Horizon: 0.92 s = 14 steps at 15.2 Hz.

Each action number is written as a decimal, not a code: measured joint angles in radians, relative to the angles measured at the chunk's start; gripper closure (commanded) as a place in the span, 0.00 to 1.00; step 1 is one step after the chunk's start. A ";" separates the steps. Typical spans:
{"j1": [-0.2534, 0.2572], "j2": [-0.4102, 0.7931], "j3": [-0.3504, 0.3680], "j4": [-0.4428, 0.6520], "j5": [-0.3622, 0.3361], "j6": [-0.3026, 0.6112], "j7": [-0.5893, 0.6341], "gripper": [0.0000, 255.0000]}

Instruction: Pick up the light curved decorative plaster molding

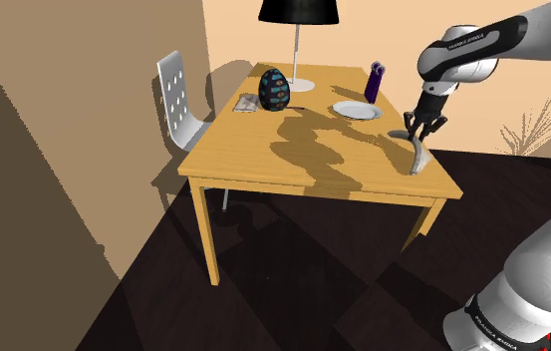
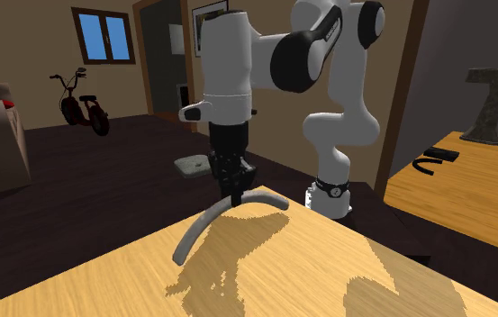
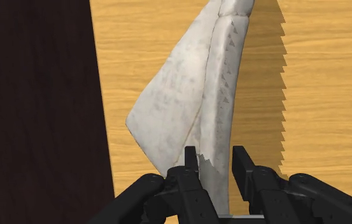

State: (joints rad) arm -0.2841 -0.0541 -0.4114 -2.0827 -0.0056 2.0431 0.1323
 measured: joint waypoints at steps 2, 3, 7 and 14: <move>0.000 -0.007 0.001 0.014 -0.003 -0.020 0.003 1.00; 0.001 -0.011 0.002 0.028 -0.005 -0.037 0.006 1.00; 0.001 -0.024 0.003 0.066 -0.010 -0.087 0.008 1.00; 0.004 -0.037 0.007 0.141 -0.014 -0.175 0.015 1.00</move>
